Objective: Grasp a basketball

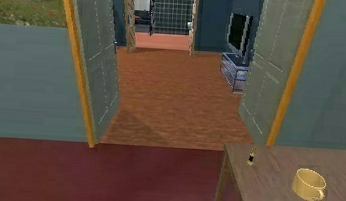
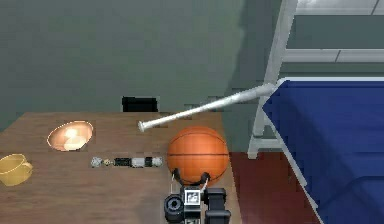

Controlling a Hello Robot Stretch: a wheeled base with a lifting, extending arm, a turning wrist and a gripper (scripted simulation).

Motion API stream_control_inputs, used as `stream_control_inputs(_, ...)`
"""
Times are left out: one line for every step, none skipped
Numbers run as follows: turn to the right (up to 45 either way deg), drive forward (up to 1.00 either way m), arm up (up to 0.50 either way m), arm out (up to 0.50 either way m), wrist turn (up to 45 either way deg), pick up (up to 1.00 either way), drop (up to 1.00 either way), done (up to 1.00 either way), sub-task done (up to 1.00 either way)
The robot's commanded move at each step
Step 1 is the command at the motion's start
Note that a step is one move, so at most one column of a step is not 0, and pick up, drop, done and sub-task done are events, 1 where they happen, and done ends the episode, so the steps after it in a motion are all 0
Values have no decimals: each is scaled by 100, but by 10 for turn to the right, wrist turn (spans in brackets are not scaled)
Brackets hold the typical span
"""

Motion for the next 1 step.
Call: stream_control_inputs(0,0,10,0,0,0,0,0,0)
